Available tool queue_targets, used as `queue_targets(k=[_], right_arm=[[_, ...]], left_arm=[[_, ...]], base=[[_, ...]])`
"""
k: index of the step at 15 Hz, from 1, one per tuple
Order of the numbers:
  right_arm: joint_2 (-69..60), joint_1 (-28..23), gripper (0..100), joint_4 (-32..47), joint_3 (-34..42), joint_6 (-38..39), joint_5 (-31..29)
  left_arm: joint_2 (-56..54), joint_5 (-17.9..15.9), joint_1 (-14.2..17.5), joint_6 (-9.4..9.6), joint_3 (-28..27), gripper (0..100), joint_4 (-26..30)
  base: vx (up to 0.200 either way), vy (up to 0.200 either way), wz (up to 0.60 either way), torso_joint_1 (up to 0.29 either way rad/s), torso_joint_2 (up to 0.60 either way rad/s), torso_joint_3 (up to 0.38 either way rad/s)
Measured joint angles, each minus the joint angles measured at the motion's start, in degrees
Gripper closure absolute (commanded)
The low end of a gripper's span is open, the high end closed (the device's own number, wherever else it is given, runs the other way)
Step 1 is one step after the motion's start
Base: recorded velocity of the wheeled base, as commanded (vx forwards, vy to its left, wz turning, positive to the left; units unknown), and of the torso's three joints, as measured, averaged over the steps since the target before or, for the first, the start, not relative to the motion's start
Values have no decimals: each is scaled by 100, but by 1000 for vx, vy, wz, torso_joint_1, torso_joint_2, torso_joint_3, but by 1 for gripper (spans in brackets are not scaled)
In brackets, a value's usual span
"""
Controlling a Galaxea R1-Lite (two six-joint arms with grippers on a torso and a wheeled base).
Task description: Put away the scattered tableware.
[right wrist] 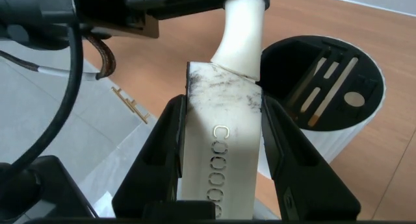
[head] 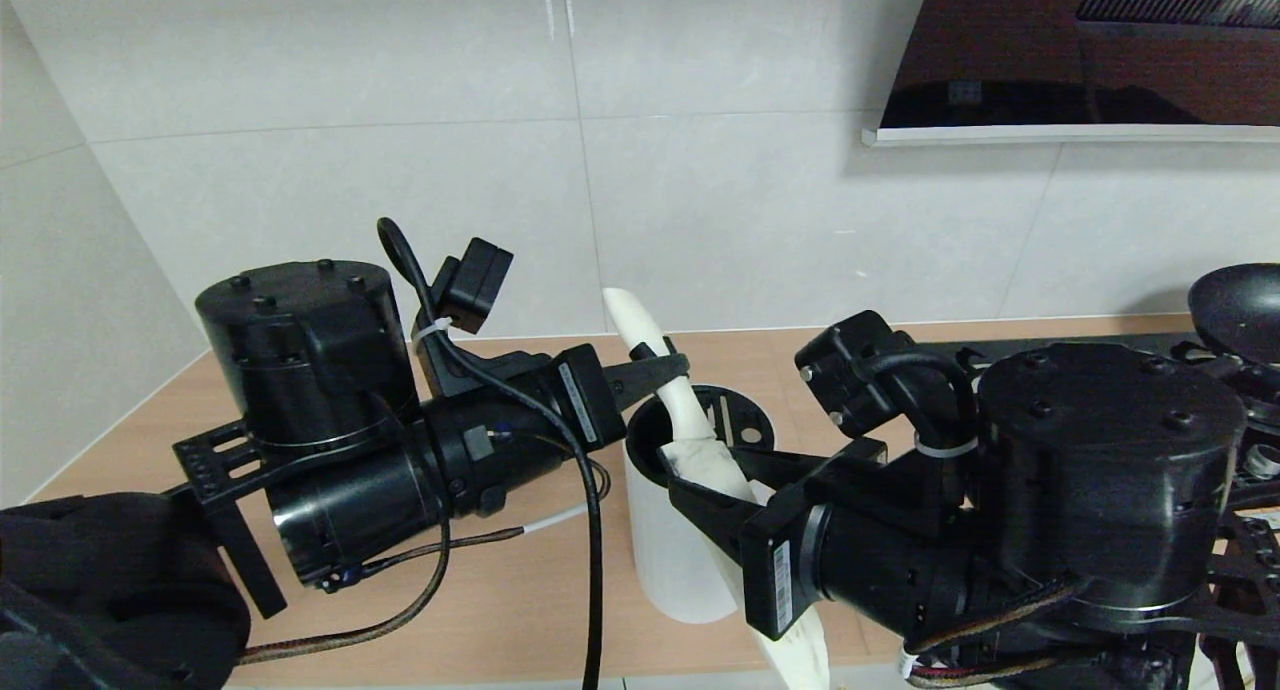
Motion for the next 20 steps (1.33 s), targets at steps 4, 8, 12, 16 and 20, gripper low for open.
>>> queue_targets(k=[4, 8, 12, 16, 20], right_arm=[[0, -2, 0, -24, -13, 4, -15], [-52, -17, 0, -77, -22, 0, -44], [-305, -271, 0, -154, -22, -33, -124], [-667, -774, 0, -127, -88, -123, -72], [-877, -1169, 0, -105, -85, -222, -4]], left_arm=[[6, 5, 0, 2, 2, 100, 11], [-62, 7, -2, 13, 0, 100, 4], [-338, 194, 118, 284, -12, 100, 6], [-844, 356, 363, 963, -150, 100, 24], [-1122, 344, 785, 2320, -544, 100, 9]], base=[[0, 0, 0, 0, 0, 0], [0, 0, 0, 0, 0, 0], [0, 0, 0, 0, 0, 0], [0, 0, 0, 0, 0, 0], [0, 0, 0, 0, 0, 0]])
